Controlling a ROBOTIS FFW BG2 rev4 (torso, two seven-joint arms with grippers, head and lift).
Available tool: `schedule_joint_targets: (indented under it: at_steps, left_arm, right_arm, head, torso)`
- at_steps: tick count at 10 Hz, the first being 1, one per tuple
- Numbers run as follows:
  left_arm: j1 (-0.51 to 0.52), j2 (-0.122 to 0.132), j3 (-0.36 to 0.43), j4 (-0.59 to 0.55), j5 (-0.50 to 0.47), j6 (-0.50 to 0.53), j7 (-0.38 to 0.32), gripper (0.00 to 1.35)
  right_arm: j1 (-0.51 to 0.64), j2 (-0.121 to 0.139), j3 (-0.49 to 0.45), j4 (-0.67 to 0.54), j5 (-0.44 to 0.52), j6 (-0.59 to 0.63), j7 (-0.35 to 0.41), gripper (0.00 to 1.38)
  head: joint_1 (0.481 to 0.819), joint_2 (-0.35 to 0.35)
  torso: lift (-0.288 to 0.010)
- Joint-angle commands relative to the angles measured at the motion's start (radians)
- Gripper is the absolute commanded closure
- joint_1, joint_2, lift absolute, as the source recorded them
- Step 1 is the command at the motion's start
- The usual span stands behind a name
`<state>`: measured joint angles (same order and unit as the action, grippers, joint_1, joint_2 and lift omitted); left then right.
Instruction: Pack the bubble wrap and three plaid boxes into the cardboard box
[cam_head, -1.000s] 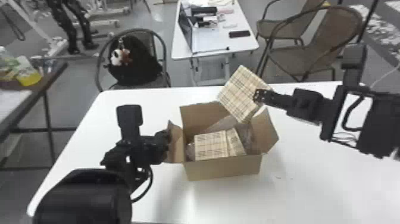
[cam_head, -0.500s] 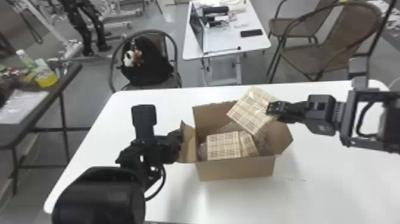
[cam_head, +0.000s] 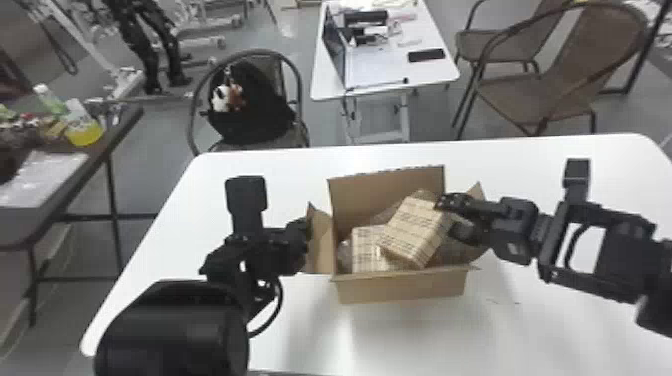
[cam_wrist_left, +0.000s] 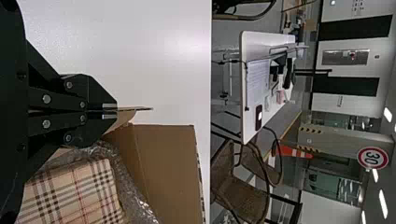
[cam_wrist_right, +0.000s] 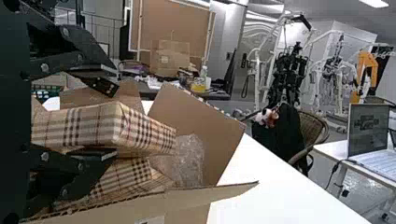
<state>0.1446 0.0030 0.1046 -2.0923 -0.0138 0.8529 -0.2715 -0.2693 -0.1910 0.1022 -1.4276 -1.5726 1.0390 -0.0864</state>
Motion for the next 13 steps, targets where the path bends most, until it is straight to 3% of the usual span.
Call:
schedule_joint_targets:
  at_steps: [1,4,5,6,7,9,11,12,13]
  left_arm:
    - [0.001,-0.006,0.001,0.0,0.0,0.0,0.0,1.21]
    - [0.001,-0.006,0.001,0.0,0.0,-0.002,0.0,1.21]
    - [0.001,-0.006,0.001,0.0,0.002,-0.003,0.0,1.21]
    - [0.0,-0.006,0.001,0.0,0.002,-0.006,0.0,1.21]
    - [0.001,-0.006,0.003,0.0,0.005,-0.011,0.0,1.21]
    - [0.009,-0.006,0.014,0.0,0.014,-0.023,0.0,1.21]
    - [0.018,-0.006,0.023,-0.002,0.018,-0.031,0.0,1.21]
    - [0.021,-0.006,0.024,-0.002,0.018,-0.037,0.0,1.21]
    - [0.023,-0.006,0.026,-0.002,0.023,-0.041,0.0,1.21]
  right_arm:
    - [-0.005,-0.01,-0.006,-0.042,-0.027,0.016,0.017,0.09]
    - [-0.034,-0.059,-0.059,-0.185,-0.135,0.148,0.016,0.18]
    - [-0.016,-0.076,-0.114,-0.289,-0.072,0.164,0.016,0.19]
    - [0.022,-0.094,-0.151,-0.396,0.077,0.131,0.039,0.19]
    - [0.097,-0.108,-0.167,-0.504,0.358,0.013,0.132,0.19]
    - [0.34,-0.126,-0.168,-0.669,0.896,-0.313,0.152,0.19]
    - [0.496,-0.09,-0.202,-0.689,1.237,-0.519,0.163,0.19]
    - [0.553,-0.087,-0.223,-0.668,1.389,-0.654,0.177,0.19]
    - [0.598,-0.085,-0.257,-0.613,1.441,-0.792,0.2,0.19]
  head:
    - [0.695,0.237]
    - [0.695,0.239]
    - [0.695,0.238]
    - [0.695,0.234]
    - [0.695,0.215]
    - [0.695,0.133]
    - [0.695,0.043]
    - [0.695,0.004]
    - [0.695,-0.036]
  torso:
    - [-0.092]
    - [-0.092]
    - [-0.092]
    - [-0.092]
    - [-0.092]
    - [-0.092]
    - [-0.092]
    - [-0.092]
    - [-0.092]
